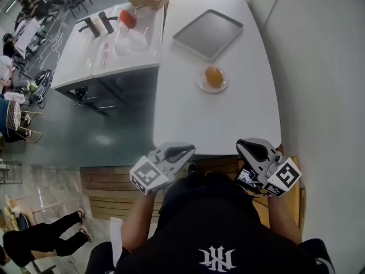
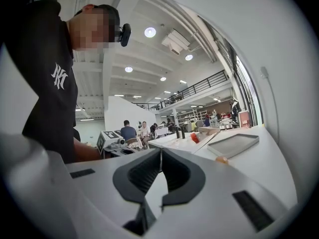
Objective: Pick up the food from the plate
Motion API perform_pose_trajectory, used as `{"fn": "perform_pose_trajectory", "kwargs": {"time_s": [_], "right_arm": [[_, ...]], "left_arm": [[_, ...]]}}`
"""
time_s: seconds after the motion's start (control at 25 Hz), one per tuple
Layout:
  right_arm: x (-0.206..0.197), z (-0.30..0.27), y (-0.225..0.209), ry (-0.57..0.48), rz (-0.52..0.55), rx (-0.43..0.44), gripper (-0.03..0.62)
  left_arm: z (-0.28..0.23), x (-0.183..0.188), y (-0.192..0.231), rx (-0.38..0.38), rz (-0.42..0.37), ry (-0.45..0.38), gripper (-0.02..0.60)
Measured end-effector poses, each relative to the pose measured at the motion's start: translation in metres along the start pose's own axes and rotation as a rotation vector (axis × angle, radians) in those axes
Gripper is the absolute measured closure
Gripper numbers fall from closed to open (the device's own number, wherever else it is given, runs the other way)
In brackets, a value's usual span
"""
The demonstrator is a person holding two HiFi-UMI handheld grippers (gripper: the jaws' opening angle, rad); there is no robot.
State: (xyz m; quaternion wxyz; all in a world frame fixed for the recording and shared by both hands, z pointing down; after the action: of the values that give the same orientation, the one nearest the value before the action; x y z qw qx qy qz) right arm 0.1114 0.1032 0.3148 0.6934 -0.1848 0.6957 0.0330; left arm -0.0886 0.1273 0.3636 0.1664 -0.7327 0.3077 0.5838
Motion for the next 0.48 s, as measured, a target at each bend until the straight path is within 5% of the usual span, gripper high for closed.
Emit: {"fn": "perform_pose_trajectory", "kwargs": {"time_s": [0.48], "right_arm": [[0.029, -0.020, -0.007, -0.008, 0.100, -0.078, 0.589]], "left_arm": [[-0.028, -0.007, 0.017, -0.122, -0.003, 0.010, 0.574]]}}
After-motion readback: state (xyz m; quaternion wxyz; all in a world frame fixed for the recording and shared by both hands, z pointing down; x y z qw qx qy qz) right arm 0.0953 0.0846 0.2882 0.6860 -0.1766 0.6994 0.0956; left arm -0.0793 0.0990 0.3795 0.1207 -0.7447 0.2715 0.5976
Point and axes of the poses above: the fingertips, and each gripper's own axes: z backward along the fingers, y to its left, x out of its top, the point moved 5 cm from there along z, backward along the fingers, and after that the axes turned 9 degrees about x, right-handed, at the moved point
